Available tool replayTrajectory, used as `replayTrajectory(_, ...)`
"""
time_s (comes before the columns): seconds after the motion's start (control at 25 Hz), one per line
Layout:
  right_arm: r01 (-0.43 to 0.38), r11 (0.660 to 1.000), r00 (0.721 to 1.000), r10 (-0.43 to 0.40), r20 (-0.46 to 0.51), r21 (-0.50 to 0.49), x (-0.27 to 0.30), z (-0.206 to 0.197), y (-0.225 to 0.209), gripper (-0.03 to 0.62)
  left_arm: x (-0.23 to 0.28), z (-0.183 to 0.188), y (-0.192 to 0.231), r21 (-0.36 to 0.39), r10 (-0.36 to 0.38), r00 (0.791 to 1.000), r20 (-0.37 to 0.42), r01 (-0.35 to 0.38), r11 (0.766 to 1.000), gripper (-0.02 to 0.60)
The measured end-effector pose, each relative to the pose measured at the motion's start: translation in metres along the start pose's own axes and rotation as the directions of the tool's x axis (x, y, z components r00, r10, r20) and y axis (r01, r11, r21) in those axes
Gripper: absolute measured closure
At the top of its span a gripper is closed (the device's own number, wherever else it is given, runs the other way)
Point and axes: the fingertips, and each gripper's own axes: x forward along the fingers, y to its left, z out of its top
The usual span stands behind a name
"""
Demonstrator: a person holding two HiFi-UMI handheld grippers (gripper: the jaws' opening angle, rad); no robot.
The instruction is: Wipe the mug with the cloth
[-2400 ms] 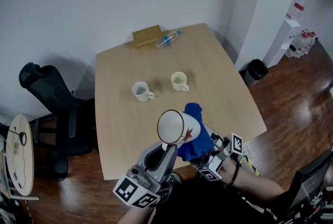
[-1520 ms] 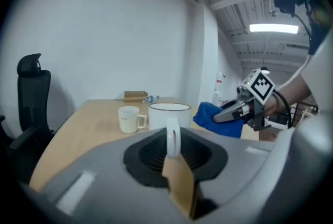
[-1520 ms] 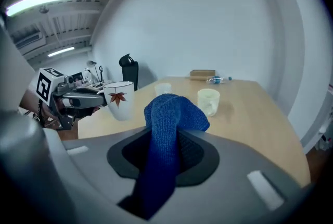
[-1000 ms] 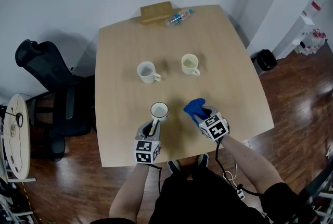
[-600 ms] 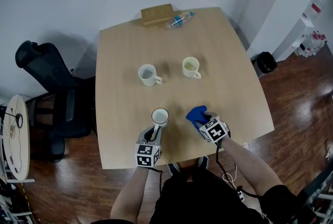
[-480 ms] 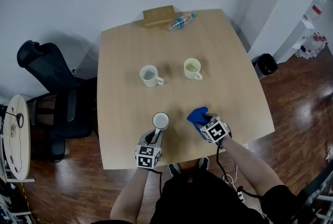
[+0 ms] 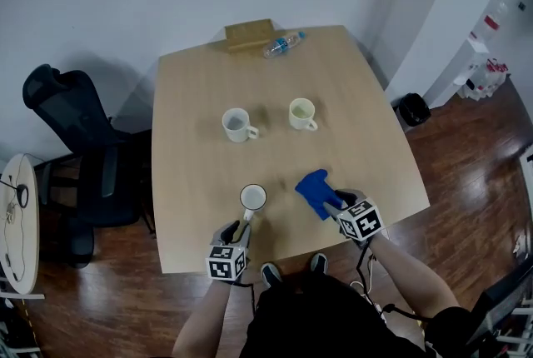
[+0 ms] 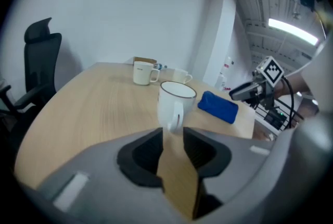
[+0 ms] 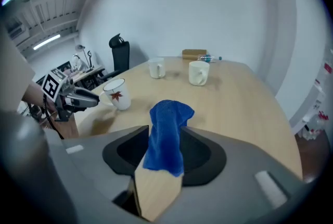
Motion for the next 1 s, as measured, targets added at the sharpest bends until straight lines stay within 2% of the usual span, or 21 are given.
replayTrajectory(0.2,-0.040,0.986,0.988,0.015,0.152,0.162,-0.071,-0.016,0.029,0.541,-0.060,-0.018,0.007,-0.113,0.046,0.996,0.079,-0.037,0.993,0.470)
replayTrajectory(0.36,-0.076,0.969,0.961,0.009,0.275,0.235,-0.125,-0.025,0.059,0.548,-0.116,-0.027,-0.027,-0.092,0.048,0.990,0.131,-0.036,0.995,0.505)
replayTrajectory(0.56,-0.149,0.976,0.901,0.068,0.428,0.160,-0.193,-0.028,0.105,0.548,-0.181,-0.011,-0.126,0.000,-0.034,0.965,0.261,0.035,0.999,0.508)
replayTrajectory(0.68,-0.146,0.987,0.874,0.094,0.476,0.073,-0.239,-0.044,0.123,0.548,-0.206,-0.004,-0.189,-0.017,-0.063,0.942,0.329,0.073,0.997,0.508)
replayTrajectory(0.8,-0.143,0.989,0.853,0.113,0.509,0.021,-0.282,-0.069,0.137,0.548,-0.233,-0.007,-0.240,-0.023,-0.035,0.924,0.382,0.047,0.999,0.508)
replayTrajectory(1.0,-0.130,0.991,0.819,0.082,0.568,0.044,-0.342,-0.105,0.146,0.548,-0.276,-0.025,-0.307,0.100,-0.040,0.926,0.376,0.003,0.995,0.508)
